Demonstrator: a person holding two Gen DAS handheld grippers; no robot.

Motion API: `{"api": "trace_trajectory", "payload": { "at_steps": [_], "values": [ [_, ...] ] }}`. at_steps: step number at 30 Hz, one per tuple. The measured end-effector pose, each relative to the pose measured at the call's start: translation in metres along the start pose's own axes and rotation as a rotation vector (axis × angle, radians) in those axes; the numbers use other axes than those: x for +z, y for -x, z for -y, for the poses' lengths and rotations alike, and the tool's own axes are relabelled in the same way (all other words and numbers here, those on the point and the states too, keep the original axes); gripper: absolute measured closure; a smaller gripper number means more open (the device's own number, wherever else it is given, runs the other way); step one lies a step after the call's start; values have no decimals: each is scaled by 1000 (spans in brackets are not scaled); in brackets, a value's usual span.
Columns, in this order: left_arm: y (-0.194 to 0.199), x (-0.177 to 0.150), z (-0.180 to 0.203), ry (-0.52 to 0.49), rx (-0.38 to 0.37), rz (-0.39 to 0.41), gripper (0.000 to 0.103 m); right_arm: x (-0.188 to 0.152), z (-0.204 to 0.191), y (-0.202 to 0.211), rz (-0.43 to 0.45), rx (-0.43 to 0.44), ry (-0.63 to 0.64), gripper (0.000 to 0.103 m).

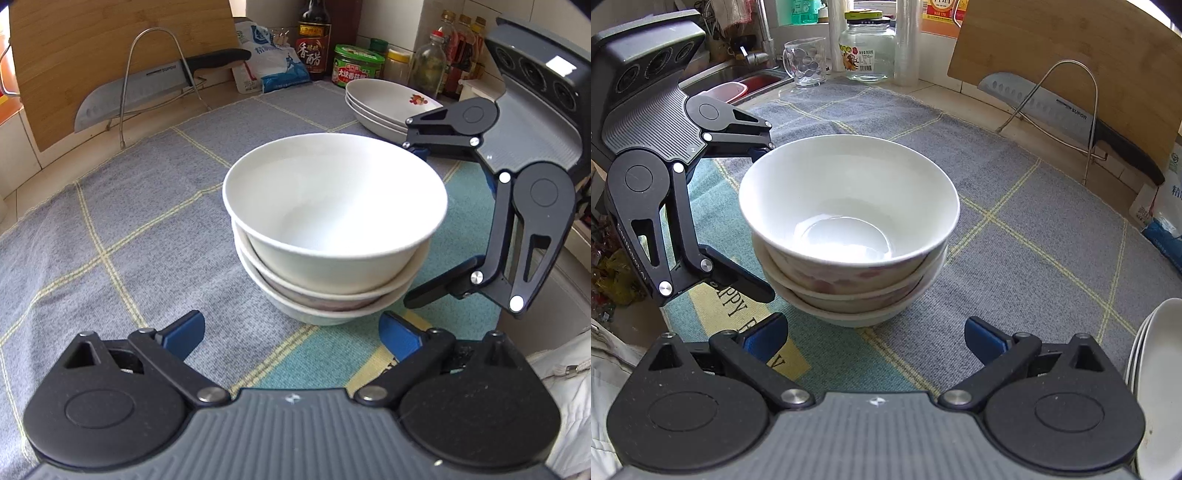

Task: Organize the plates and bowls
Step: 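Grip the three-bowl stack with the left tool while the right tool grips its other side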

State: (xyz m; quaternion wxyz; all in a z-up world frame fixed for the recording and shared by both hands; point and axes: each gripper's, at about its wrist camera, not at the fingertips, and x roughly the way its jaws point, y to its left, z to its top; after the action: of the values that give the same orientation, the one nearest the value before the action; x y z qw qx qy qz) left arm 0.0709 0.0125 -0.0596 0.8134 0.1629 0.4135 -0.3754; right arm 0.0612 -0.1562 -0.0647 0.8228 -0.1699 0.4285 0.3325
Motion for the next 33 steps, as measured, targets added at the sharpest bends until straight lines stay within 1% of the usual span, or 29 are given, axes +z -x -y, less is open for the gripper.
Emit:
{"api": "trace_trajectory", "payload": {
  "at_steps": [4,7,9,11,15,17,20,23,25,33],
  "values": [
    [-5,3,-2,-49,-25,3,3,3,-1,-3,-5,19,54,2],
    [-6,5,-2,-111,-47,2,4,7,-1,-4,-12,33,104,7],
    [-6,8,-3,-150,-65,-1,4,10,-1,-4,-17,44,136,9],
    [-8,11,-4,-172,-87,-9,4,13,-1,-4,-21,58,157,13],
    [-11,16,-6,-219,-122,-28,10,19,0,-6,-35,85,195,16],
    [-12,19,-6,-242,-144,-40,12,20,1,-8,-45,105,197,18],
    [-14,25,-7,-282,-175,-55,16,23,4,-10,-57,128,196,20],
    [-13,30,-7,-323,-207,-69,24,26,7,-12,-67,150,190,22],
    [-13,34,-7,-340,-216,-78,25,27,8,-13,-71,155,189,22],
    [-16,40,-16,-358,-261,-92,23,29,10,-16,-83,168,179,22]
  ]
}}
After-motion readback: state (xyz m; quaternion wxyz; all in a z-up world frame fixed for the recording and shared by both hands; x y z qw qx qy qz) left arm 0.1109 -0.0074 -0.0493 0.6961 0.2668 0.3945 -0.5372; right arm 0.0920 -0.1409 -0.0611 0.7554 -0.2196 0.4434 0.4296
